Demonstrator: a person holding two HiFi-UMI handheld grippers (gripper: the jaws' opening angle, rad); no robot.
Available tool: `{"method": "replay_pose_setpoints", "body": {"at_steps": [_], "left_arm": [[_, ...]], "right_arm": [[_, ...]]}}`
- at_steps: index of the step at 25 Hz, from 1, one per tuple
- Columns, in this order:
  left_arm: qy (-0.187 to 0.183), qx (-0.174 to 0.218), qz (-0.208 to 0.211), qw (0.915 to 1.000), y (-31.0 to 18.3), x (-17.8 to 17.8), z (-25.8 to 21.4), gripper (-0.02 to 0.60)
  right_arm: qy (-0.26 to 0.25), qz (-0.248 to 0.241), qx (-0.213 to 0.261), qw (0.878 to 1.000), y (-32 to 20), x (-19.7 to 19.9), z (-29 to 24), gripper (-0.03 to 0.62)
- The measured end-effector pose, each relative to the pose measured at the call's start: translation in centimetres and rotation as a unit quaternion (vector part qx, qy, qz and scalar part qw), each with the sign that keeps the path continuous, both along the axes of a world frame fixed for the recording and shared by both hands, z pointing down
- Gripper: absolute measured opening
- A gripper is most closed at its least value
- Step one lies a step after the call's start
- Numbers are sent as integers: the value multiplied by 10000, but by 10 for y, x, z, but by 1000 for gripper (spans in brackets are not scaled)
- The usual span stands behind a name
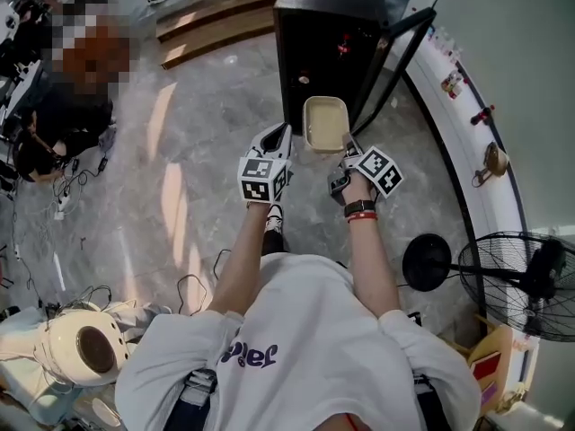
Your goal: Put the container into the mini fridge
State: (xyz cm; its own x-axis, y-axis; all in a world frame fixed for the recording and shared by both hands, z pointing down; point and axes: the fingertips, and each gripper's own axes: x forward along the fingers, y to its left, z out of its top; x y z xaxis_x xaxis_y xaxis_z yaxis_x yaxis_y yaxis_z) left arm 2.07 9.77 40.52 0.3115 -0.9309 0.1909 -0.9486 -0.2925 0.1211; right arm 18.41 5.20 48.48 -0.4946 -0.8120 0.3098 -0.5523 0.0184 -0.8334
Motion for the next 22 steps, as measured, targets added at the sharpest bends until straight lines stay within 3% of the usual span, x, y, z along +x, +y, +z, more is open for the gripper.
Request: {"method": "replay_pose_setpoints", "body": {"at_steps": [22], "left_arm": [[220, -96, 534, 9983, -129, -45, -2, 20]], "right_arm": [[-76, 452, -34, 9989, -109, -47, -14, 60]]}}
